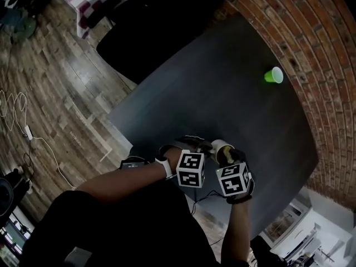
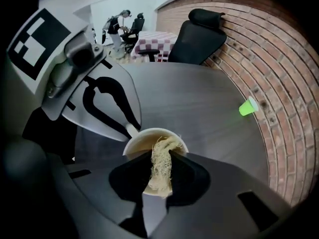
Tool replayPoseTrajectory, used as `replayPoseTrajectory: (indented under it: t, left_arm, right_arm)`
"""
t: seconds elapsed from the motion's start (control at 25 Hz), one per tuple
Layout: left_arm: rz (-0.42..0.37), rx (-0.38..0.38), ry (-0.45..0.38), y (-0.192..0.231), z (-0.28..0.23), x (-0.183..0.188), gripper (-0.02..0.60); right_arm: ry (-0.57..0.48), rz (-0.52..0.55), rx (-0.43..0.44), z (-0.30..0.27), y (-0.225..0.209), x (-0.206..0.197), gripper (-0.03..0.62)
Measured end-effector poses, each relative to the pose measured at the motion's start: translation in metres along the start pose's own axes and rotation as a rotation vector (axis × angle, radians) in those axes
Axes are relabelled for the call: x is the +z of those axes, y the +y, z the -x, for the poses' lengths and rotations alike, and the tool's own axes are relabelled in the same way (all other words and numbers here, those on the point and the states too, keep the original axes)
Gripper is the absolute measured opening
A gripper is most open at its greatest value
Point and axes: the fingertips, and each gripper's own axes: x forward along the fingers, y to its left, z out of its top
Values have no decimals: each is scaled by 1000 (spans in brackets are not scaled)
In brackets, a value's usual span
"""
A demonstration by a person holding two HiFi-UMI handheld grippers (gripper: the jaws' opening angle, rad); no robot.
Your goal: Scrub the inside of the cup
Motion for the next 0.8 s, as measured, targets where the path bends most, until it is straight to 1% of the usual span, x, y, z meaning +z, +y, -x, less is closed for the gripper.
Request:
replayPoseTrajectory:
  t: [0.08, 0.2, 0.32, 0.44, 0.56, 0.68, 0.8]
  left_arm:
    - [3, -9, -1, -2, 2, -3, 69]
    - [2, -16, 1, -3, 7, -8, 69]
    - [-2, 6, -1, 2, 13, -11, 69]
    - [-13, 13, 0, 6, 15, -9, 69]
    - [-43, -5, -4, 5, 21, -5, 69]
    - [-79, -11, 1, 13, 33, -8, 70]
    - [-82, 33, 7, 26, 49, -15, 69]
  right_arm:
    - [-3, -23, -5, 3, -1, 1, 83]
    - [-14, -2, -43, 20, 1, 7, 83]
    - [-48, 19, -119, 49, -5, 17, 83]
    - [-114, -37, -211, 85, -25, 19, 83]
    - [-228, -162, -274, 124, -48, 21, 83]
    - [-414, -275, -307, 156, -65, 26, 83]
    - [-595, -360, -302, 173, -70, 23, 83]
